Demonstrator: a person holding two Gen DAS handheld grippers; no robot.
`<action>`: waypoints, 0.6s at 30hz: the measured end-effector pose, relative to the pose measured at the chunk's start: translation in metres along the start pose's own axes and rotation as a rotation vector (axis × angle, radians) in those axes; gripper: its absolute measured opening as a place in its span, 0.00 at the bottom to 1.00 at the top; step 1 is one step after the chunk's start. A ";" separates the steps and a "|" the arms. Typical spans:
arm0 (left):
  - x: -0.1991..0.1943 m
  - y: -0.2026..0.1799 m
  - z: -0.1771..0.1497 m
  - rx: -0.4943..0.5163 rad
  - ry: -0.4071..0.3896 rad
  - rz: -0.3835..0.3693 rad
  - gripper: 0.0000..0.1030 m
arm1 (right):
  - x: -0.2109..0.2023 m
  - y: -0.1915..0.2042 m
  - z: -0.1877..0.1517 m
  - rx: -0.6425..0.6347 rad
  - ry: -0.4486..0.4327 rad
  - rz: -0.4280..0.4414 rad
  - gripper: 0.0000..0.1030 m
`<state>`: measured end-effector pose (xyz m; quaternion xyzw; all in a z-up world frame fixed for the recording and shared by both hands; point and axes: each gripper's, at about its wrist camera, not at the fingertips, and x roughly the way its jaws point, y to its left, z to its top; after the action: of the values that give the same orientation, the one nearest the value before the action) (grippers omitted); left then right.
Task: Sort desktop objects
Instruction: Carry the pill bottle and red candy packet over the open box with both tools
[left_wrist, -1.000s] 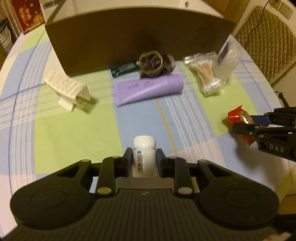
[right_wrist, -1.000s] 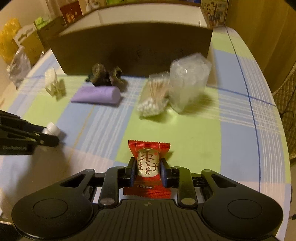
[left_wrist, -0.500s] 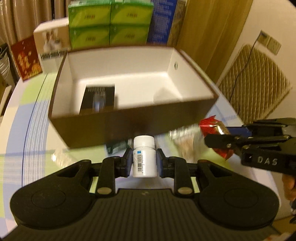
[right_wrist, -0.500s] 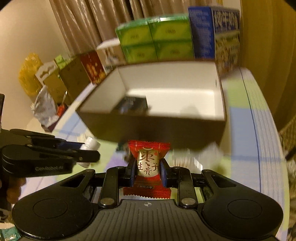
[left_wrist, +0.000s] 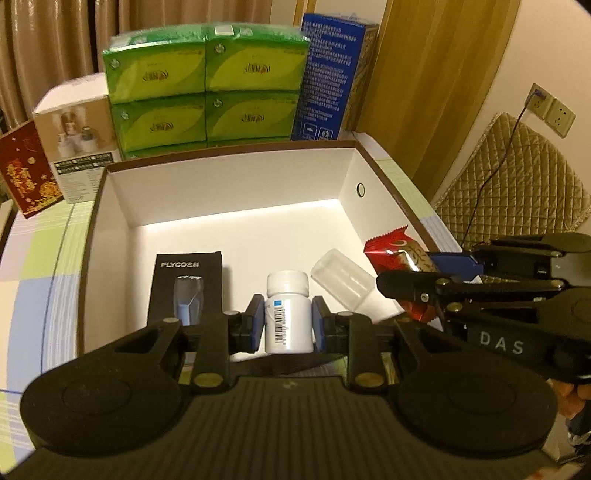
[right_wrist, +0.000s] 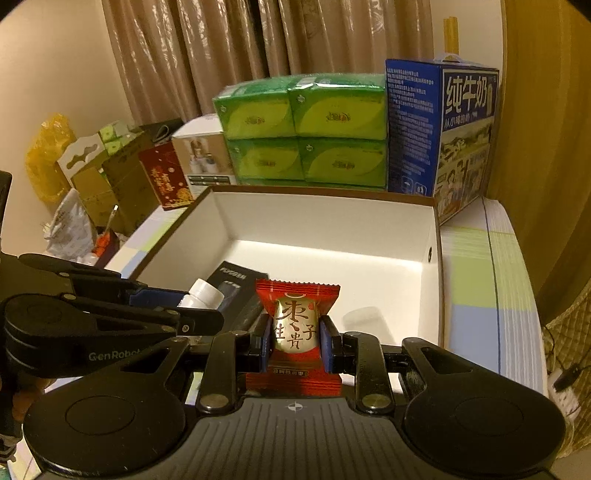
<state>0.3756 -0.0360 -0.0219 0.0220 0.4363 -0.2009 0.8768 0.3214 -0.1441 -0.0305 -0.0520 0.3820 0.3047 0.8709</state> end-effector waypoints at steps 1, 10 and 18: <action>0.005 0.001 0.002 -0.003 0.009 0.002 0.22 | 0.004 -0.003 0.002 0.001 0.006 -0.003 0.23; 0.066 0.018 0.011 -0.058 0.134 -0.002 0.22 | 0.049 -0.023 0.007 -0.005 0.098 -0.036 0.23; 0.103 0.027 0.003 -0.048 0.255 0.007 0.22 | 0.080 -0.033 0.002 -0.043 0.193 -0.019 0.23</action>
<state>0.4438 -0.0461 -0.1034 0.0279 0.5489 -0.1829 0.8151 0.3836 -0.1312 -0.0893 -0.1035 0.4568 0.2984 0.8316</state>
